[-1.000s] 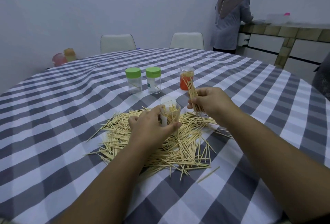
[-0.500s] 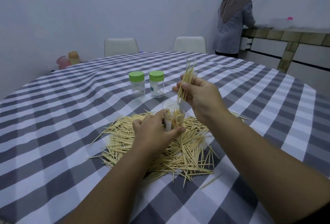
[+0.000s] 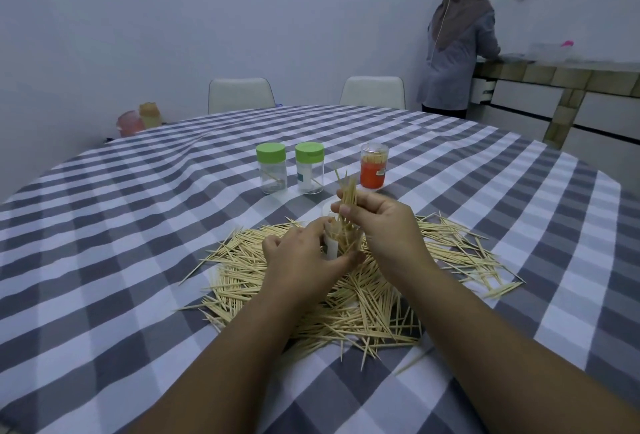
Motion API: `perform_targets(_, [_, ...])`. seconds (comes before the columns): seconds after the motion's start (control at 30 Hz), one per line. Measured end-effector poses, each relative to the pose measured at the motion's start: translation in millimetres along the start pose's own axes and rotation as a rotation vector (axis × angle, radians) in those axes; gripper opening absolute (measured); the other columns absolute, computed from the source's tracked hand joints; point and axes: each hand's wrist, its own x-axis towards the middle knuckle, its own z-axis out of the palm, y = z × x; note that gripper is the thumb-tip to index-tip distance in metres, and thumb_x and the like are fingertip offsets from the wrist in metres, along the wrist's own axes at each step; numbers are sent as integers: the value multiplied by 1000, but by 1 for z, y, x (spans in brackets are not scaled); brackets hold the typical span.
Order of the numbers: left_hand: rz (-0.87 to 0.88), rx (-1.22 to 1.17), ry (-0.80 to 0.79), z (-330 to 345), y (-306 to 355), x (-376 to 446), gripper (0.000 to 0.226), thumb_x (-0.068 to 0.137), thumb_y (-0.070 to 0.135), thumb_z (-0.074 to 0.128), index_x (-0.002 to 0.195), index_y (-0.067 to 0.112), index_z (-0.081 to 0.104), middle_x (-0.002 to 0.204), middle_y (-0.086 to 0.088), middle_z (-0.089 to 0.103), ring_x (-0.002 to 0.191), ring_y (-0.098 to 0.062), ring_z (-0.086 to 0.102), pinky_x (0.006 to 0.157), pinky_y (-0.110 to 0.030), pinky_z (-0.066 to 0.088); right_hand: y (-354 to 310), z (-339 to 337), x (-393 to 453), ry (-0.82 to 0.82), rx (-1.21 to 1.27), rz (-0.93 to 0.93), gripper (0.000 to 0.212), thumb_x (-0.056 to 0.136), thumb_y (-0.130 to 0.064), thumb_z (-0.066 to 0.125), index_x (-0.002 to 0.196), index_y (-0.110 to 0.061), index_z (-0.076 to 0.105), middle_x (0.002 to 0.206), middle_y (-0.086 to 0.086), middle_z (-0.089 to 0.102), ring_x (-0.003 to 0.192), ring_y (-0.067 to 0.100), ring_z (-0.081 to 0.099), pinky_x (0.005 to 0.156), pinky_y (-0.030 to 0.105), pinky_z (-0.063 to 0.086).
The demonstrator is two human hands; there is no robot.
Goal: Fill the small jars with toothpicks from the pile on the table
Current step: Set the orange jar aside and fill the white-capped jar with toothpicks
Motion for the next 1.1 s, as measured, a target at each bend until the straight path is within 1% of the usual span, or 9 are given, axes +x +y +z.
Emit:
perform_targets(0.1, [-3, 2, 4, 1, 0, 1, 46, 75, 71, 53, 109, 40, 54, 98, 18, 64, 106, -6, 50, 79, -34, 19, 5, 0, 1, 11, 13, 14, 17, 86, -8, 65, 87, -25, 70, 82, -5, 73, 75, 6, 69, 60, 15, 52])
perform_targets(0.2, [-9, 0, 4, 0, 0, 1, 43, 75, 68, 55, 109, 41, 54, 98, 18, 64, 105, -6, 51, 79, -34, 19, 8, -1, 0, 8, 71, 29, 21, 89, -5, 60, 104, -18, 69, 87, -7, 73, 78, 5, 70, 62, 16, 53])
perform_targets(0.37, [-5, 48, -14, -3, 4, 0, 37, 79, 65, 56, 109, 43, 56, 104, 15, 63, 111, -9, 48, 83, -34, 20, 9, -4, -1, -3, 79, 17, 32, 97, -12, 48, 126, -24, 57, 108, -5, 70, 92, 0, 65, 72, 18, 53])
perform_targets(0.53, [-3, 37, -20, -4, 5, -1, 32, 81, 62, 54, 105, 42, 55, 98, 17, 63, 108, -8, 49, 84, -35, 21, 9, -5, -4, -102, -88, -67, 32, 100, -18, 43, 130, -23, 54, 116, -5, 66, 87, -16, 60, 69, 4, 46])
perform_targets(0.63, [0, -5, -17, -5, 5, -2, 16, 83, 51, 50, 97, 42, 52, 93, 17, 64, 104, -8, 52, 83, -36, 22, 14, -3, -6, -181, -371, -196, 35, 99, -27, 45, 132, -23, 54, 131, -6, 59, 116, -4, 51, 101, 21, 40])
perform_targets(0.67, [0, -3, -12, -5, 5, -2, 15, 85, 46, 47, 98, 41, 52, 94, 17, 64, 104, -9, 51, 84, -36, 21, 17, -2, -6, -191, -488, -258, 37, 98, -31, 44, 132, -23, 54, 133, -7, 56, 120, -2, 46, 106, 27, 36])
perform_targets(0.8, [-1, 50, -36, -6, 6, 0, 10, 89, 30, 45, 93, 39, 47, 93, 16, 59, 107, -13, 49, 90, -37, 21, 24, 0, -4, -192, -718, -422, 50, 86, -31, 42, 136, -30, 49, 130, -9, 55, 122, 7, 43, 106, 41, 32])
perform_targets(0.93, [17, 99, -22, -5, 7, 0, 13, 87, 25, 47, 92, 36, 49, 93, 14, 57, 106, -13, 49, 83, -35, 18, 31, 2, -2, -116, -841, -534, 40, 84, -30, 48, 123, -31, 61, 121, -8, 59, 117, 9, 48, 99, 39, 32])
perform_targets(1.1, [-18, -5, 19, -1, 2, 1, 17, 87, 34, 47, 103, 34, 54, 97, 15, 61, 106, -11, 51, 89, -36, 20, 34, 3, -1, -33, -761, -543, 29, 86, -33, 52, 107, -24, 71, 121, -7, 65, 120, 12, 50, 100, 32, 30])
